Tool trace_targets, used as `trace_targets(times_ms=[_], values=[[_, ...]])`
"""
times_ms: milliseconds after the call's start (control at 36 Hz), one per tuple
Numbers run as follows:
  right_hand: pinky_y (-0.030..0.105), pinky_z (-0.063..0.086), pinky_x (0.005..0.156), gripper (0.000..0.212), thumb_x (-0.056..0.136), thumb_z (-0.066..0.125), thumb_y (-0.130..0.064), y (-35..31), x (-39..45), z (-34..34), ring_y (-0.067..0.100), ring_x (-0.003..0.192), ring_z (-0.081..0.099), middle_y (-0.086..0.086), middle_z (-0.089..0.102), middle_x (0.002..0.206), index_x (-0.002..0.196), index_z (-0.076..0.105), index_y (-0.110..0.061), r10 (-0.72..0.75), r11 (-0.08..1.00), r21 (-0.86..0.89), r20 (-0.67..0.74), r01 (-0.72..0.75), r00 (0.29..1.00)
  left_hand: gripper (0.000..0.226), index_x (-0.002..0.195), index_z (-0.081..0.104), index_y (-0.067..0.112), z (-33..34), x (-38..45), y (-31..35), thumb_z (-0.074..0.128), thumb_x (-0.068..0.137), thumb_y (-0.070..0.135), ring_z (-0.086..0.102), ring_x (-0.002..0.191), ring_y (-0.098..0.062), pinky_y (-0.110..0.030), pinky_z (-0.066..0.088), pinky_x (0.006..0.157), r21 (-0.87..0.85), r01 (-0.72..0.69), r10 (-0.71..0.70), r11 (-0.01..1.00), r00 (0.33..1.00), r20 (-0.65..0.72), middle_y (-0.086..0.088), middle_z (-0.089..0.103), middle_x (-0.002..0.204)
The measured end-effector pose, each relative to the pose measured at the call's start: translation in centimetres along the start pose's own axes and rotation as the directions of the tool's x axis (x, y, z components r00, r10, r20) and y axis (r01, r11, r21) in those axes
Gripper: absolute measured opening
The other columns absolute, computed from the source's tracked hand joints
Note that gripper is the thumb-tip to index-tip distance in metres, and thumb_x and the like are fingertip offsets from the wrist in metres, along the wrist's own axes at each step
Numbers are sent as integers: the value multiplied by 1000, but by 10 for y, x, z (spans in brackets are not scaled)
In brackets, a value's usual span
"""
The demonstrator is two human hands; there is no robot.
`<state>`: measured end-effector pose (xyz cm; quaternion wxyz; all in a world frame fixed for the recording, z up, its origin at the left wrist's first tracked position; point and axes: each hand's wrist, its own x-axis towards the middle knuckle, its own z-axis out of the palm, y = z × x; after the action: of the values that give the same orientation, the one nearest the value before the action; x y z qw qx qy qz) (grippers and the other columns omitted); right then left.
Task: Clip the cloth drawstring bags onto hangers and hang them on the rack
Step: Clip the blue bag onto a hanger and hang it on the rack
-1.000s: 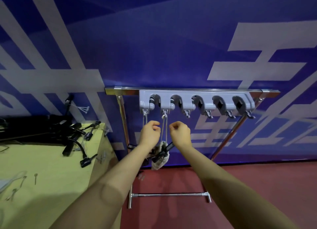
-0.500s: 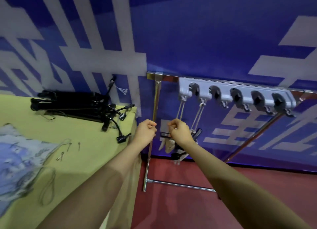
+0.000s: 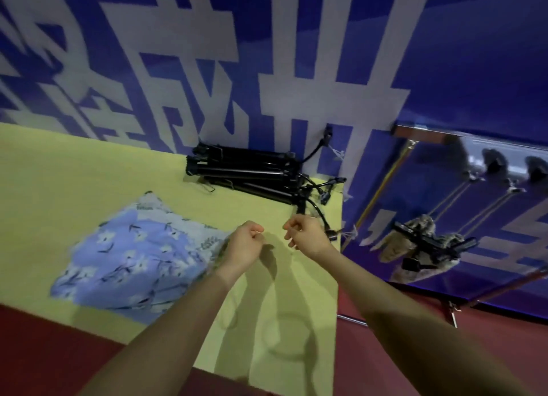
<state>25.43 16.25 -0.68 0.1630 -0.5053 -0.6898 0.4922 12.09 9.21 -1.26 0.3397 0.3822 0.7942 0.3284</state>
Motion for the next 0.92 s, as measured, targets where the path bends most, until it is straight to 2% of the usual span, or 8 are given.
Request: trace_targets(times_ms=[139, 333, 444, 528, 611, 667, 806, 917], values=[[26, 45, 58, 24, 85, 44, 3, -17, 8, 59, 21, 64, 57, 7, 61, 72, 86, 62, -13, -53, 995, -77, 80, 59, 995, 23, 101, 62, 7, -45, 2, -41, 43, 90, 2, 57, 89, -19, -23, 41, 73, 86, -9, 12, 996, 999, -34, -3, 59, 93], [26, 44, 74, 31, 85, 43, 4, -37, 9, 118, 22, 87, 62, 12, 69, 102, 100, 68, -6, -115, 957, -236, 226, 169, 967, 7, 95, 54, 9, -90, 3, -93, 51, 89, 6, 51, 70, -14, -31, 46, 74, 239, 16, -24, 971, 999, 31, -2, 56, 81], [21, 39, 76, 32, 81, 55, 3, -40, 11, 142, 19, 90, 57, 10, 64, 103, 110, 66, -5, -141, 917, -298, 382, 266, 913, 39, 116, 48, 10, -102, 5, -110, 60, 86, 33, 43, 118, -34, -43, 43, 94, 547, 42, -139, 836, 981, 138, -13, 44, 123], [32, 45, 75, 36, 69, 63, -5, -40, 13, 160, 27, 91, 60, 12, 67, 99, 104, 68, -8, -166, 851, -385, 447, 357, 879, 55, 123, 41, 10, -106, 5, -117, 66, 82, 38, 38, 122, -35, -45, 41, 97, 609, 39, -197, 792, 961, 193, -14, 35, 128], [35, 46, 74, 28, 70, 67, -15, -34, 15, 172, 27, 88, 59, 10, 68, 94, 98, 71, -15, -204, 812, -433, 417, 391, 886, 17, 88, 48, 7, -107, 6, -116, 58, 89, 20, 46, 69, -25, -34, 38, 64, 442, 7, -107, 897, 973, 203, -13, 46, 80], [38, 48, 72, 11, 79, 67, -21, -33, 16, 174, 26, 80, 57, 9, 65, 83, 89, 72, -19, -255, 831, -401, 340, 385, 905, 16, 79, 45, 8, -109, 8, -116, 56, 89, 14, 40, 61, -23, -29, 32, 57, 331, -11, -53, 944, 982, 182, -11, 42, 64], [38, 46, 76, 16, 90, 57, -22, -48, 21, 159, 27, 83, 58, 8, 62, 88, 90, 70, -13, -285, 864, -370, 201, 342, 937, 23, 91, 38, 9, -123, 10, -105, 57, 83, -2, 42, 63, -13, -22, 32, 50, 195, -108, 87, 975, 989, 116, -4, 44, 80], [33, 37, 75, 21, 98, 46, -23, -65, 28, 144, 29, 85, 59, 8, 66, 87, 93, 61, -9, -312, 839, -428, 128, 336, 941, 24, 99, 38, 12, -129, 11, -89, 52, 83, 0, 43, 92, -26, -31, 35, 74, 493, -203, 190, 846, 979, 78, -9, 44, 105]])
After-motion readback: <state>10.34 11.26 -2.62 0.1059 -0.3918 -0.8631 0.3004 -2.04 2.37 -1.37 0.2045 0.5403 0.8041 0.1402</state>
